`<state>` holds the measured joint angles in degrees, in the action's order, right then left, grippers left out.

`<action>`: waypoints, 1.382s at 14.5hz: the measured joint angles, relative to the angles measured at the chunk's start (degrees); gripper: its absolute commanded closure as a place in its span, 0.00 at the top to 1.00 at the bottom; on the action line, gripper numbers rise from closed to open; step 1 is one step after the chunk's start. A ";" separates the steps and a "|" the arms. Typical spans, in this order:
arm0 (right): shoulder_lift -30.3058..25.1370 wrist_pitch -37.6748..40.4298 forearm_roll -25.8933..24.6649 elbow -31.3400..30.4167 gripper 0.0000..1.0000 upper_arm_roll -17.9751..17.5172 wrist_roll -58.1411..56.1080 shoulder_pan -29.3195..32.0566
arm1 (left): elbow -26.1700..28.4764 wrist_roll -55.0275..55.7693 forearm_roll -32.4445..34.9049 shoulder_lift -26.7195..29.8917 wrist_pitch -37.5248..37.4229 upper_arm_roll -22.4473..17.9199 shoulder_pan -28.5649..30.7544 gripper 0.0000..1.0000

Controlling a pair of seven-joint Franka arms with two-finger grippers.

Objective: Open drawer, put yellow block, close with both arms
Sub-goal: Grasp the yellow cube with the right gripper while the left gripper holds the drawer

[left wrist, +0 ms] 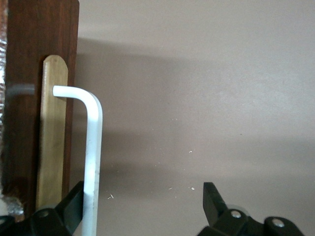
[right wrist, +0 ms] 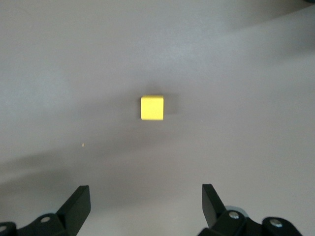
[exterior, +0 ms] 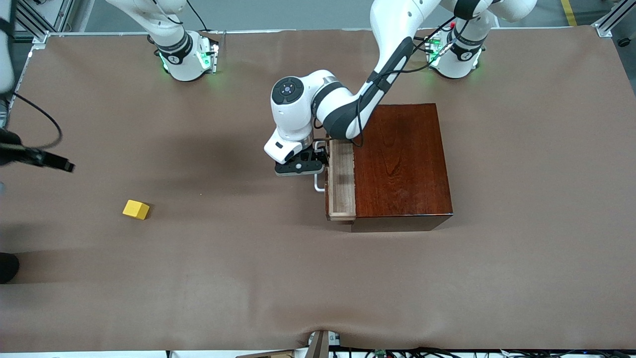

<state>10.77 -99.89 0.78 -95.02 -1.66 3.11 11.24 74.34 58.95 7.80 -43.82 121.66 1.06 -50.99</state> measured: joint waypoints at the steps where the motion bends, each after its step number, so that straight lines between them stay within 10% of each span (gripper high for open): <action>1: 0.91 -3.70 0.00 -2.05 1.00 0.00 0.32 -0.11 | -0.02 0.00 0.00 -0.01 0.14 -0.01 -0.06 1.00; 16: 20.20 -40.16 0.13 -16.29 1.00 0.28 3.79 -0.03 | -2.06 3.33 -3.03 -0.12 14.60 1.00 -2.45 1.00; 20: 21.19 -42.25 0.13 -17.91 0.01 0.22 4.88 -0.06 | -4.10 3.84 -3.12 4.09 6.39 0.66 -0.52 1.00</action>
<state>31.96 -142.14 0.91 -112.93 -1.43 7.98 11.18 70.24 62.80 4.68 -39.74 128.06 1.72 -51.50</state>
